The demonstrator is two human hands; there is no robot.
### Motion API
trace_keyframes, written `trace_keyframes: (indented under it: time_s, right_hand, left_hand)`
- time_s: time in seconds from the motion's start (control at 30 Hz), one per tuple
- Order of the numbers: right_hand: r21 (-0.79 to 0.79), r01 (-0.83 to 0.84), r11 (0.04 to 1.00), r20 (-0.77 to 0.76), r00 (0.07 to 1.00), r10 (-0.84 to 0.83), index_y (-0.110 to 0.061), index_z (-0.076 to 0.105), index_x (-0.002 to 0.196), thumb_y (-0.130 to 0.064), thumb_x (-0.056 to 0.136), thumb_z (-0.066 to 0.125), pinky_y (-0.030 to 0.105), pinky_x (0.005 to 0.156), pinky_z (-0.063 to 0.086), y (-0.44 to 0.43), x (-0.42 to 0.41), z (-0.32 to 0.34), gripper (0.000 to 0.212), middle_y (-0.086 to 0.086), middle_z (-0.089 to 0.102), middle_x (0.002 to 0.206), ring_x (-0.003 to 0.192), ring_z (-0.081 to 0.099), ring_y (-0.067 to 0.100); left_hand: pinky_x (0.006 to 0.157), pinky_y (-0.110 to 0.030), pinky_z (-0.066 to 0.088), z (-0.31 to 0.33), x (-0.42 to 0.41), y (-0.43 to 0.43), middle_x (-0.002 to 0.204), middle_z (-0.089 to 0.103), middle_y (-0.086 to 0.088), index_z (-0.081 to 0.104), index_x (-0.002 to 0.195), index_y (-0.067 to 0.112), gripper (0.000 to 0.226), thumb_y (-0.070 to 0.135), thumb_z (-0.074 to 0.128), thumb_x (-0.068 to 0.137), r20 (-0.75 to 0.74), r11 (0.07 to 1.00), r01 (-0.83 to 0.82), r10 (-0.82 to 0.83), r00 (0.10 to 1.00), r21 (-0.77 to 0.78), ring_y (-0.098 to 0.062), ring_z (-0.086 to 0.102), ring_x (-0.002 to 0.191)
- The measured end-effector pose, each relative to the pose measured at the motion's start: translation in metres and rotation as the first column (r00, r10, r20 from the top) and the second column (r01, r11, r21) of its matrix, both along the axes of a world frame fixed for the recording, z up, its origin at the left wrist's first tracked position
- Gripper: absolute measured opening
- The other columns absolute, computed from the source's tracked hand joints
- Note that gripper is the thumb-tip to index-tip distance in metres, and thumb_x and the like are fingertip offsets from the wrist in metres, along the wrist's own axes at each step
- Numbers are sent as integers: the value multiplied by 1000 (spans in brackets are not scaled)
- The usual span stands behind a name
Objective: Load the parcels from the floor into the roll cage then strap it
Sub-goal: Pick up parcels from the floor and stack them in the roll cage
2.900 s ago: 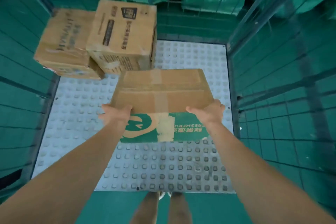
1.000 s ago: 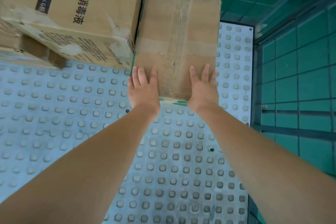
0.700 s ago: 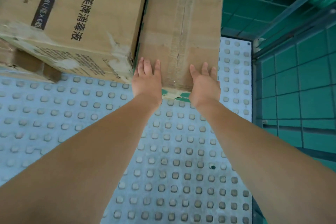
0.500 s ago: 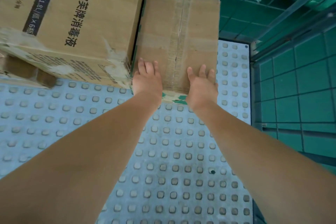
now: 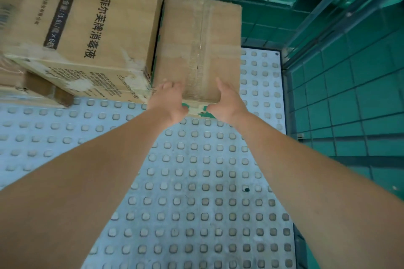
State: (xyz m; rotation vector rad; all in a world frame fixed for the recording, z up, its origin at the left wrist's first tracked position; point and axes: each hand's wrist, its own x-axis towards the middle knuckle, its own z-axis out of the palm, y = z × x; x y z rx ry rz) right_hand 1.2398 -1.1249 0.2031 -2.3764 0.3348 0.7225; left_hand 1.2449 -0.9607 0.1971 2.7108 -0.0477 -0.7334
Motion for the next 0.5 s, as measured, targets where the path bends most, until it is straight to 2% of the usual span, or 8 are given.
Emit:
trace_keyframes:
  time_s: [0.1,0.17,0.27,0.33,0.37,0.43,0.47,0.5]
  right_hand:
    - [159,131,979,38,990,-139,-24,19,159,-12,89,61,23,99,40,-2,-27,39,83,-2,24,162,141,36,19]
    - [251,216,944,29,973,-230,-24,24,158,-12,89,61,22,91,45,-5,-45,71,80,-3,28,162,127,49,17]
    - [295,246,923,38,962,-269,-22,27,157,-13,94,58,9,73,50,-9,-73,126,71,-4,31,160,114,54,8]
    - [324,248,913,44,960,-276,-21,29,156,-15,96,58,16,71,52,-10,-89,162,67,-3,39,153,101,57,6]
    - [338,256,906,51,956,-289,-22,31,155,-16,95,58,21,78,55,-10,-97,181,66,-3,43,150,101,57,7]
    - [364,245,898,92,950,-297,-24,38,152,-18,92,60,28,91,53,-12,-112,214,64,-3,44,149,114,57,12]
    - [372,246,895,105,947,-304,-26,40,150,-20,91,61,25,84,53,-13,-121,231,64,-4,45,148,111,58,11]
    - [375,258,890,114,940,-321,-28,41,149,-22,90,63,20,72,51,-13,-129,246,63,-6,46,147,98,60,4]
  left_hand:
    - [87,-35,45,37,-23,-2,145,42,-6,30,151,21,62,23,56,95,9,995,-24,25,1000,-98,-26,53,117]
    - [79,-35,51,66,-38,-3,142,46,-5,34,150,23,59,20,56,95,-11,981,-68,68,998,-179,-24,63,100]
    - [58,-35,53,107,-62,-4,111,60,0,51,133,24,38,16,54,96,-70,924,-203,191,979,-324,-20,62,67]
    - [55,-29,47,138,-78,-5,101,61,3,55,123,23,29,15,55,95,-95,888,-260,242,966,-380,-17,59,68]
    - [55,-25,45,155,-86,-7,100,62,3,56,121,22,27,14,55,95,-110,875,-274,251,962,-399,-15,58,70]
    - [51,-21,40,192,-100,-10,97,59,2,53,114,23,22,14,55,95,-117,866,-279,253,960,-415,-13,53,68]
    - [50,-20,39,213,-108,-11,95,58,2,51,112,23,20,13,54,95,-114,870,-279,255,960,-407,-12,51,66]
    - [49,-21,41,233,-116,-12,95,58,1,49,109,23,18,13,54,95,-112,868,-286,264,958,-407,-13,50,65]
